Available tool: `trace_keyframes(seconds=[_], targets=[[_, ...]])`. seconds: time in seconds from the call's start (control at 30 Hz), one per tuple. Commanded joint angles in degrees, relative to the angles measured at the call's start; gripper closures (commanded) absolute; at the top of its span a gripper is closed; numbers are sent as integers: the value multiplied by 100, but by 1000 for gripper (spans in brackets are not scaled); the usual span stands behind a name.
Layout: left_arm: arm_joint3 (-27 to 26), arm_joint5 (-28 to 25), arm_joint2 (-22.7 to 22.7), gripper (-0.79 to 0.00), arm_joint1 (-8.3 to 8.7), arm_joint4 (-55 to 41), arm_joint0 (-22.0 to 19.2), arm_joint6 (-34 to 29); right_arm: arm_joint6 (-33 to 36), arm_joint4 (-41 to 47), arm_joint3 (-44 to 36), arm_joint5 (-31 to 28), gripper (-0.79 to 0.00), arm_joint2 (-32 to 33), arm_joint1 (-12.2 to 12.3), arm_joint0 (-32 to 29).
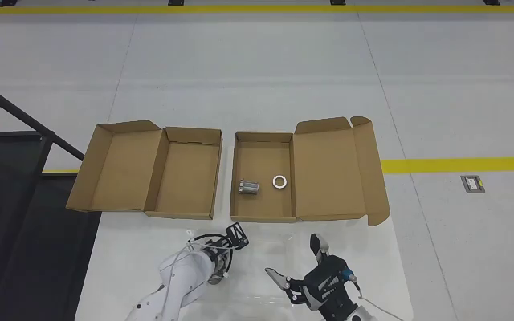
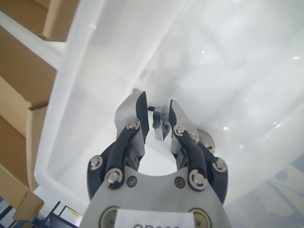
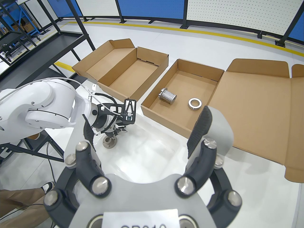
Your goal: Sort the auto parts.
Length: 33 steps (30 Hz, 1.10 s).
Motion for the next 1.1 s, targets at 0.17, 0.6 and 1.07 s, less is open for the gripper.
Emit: trace_keyframes(seconds=[0.17, 0.6, 1.07], targets=[[61, 11, 41, -206, -25, 52, -12, -32, 0, 0, 0, 0, -785, 0, 0, -1], [-65, -105, 10, 0, -54, -130, 6, 63, 0, 0, 0, 0, -785, 0, 0, -1], [-356, -144, -157, 0, -23, -91, 234, 761, 0, 0, 0, 0, -785, 0, 0, -1]])
